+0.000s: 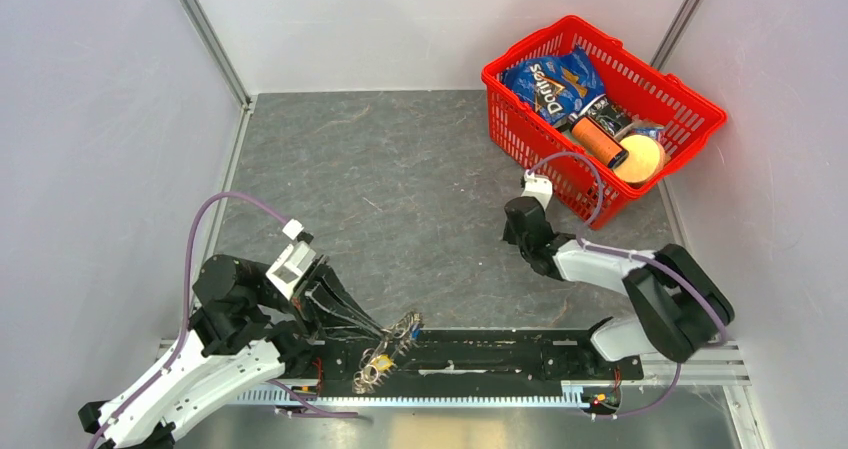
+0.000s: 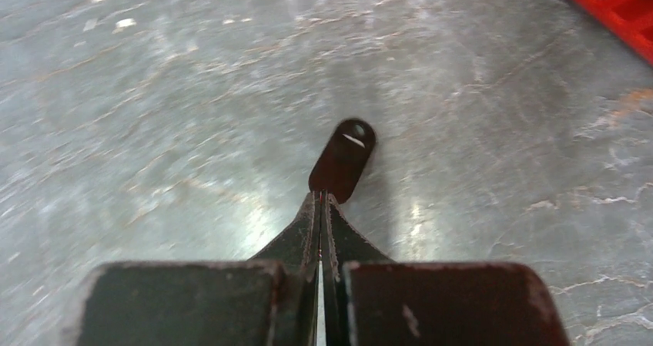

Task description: Put the keys on the keyring

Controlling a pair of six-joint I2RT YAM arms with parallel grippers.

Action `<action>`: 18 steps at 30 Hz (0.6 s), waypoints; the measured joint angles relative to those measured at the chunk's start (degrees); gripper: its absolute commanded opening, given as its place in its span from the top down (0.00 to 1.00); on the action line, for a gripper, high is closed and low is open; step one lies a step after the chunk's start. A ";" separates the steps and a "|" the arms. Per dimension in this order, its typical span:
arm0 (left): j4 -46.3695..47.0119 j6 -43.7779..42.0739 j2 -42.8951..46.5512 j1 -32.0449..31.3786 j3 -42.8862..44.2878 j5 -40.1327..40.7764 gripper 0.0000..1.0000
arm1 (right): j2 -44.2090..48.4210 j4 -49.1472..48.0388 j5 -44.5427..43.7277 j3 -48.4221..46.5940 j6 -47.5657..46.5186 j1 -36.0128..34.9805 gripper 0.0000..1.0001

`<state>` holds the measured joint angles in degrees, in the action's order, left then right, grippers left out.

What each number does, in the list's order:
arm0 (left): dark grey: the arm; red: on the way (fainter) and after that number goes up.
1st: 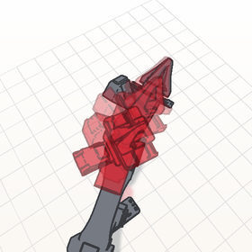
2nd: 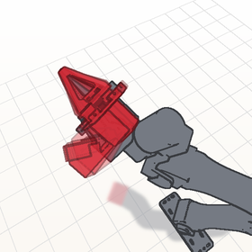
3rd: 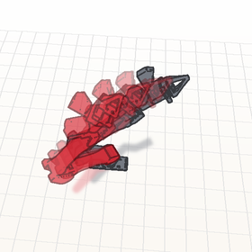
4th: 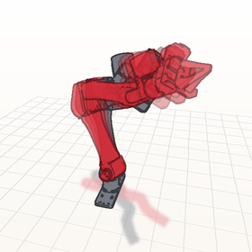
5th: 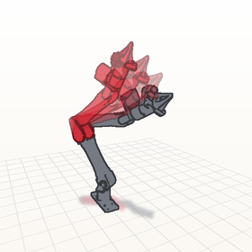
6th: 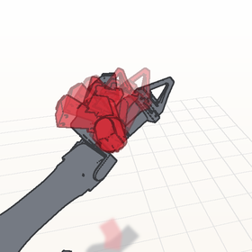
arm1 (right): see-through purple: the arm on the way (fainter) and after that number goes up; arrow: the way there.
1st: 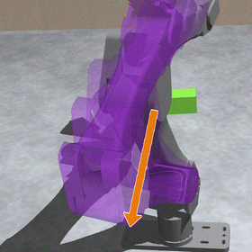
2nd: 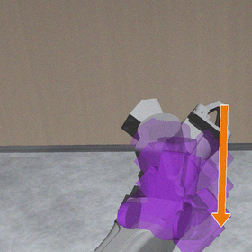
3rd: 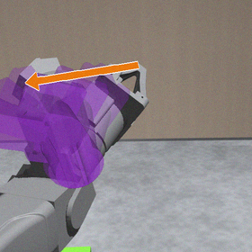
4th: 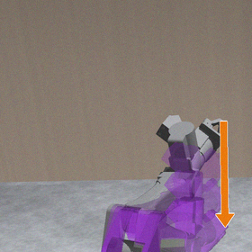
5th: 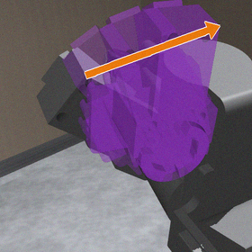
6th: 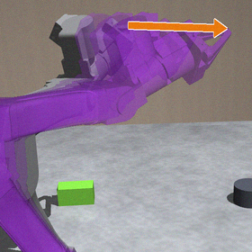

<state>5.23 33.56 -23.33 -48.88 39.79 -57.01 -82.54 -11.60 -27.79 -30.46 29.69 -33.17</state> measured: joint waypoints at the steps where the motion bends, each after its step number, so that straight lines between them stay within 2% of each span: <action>1: 0.00 0.00 0.09 -0.02 0.00 0.00 0.98 | 0.68 0.33 0.61 0.02 -0.02 -0.11 1.00; 8: -0.02 0.00 0.35 -0.02 0.00 0.20 0.98 | 16.90 10.80 13.77 0.02 -2.95 -4.74 1.00; 13: -0.02 0.00 0.24 -0.02 0.00 0.48 0.98 | 28.35 20.48 22.53 -1.31 -6.29 -4.98 1.00; 18: -0.02 0.00 -0.37 -0.02 0.00 0.59 0.98 | 30.62 26.40 30.01 -3.85 -9.42 -5.03 1.00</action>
<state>5.21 33.56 -23.70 -48.90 39.79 -56.42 -51.92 14.81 2.22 -34.30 20.27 -38.20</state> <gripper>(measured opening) 0.030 0.007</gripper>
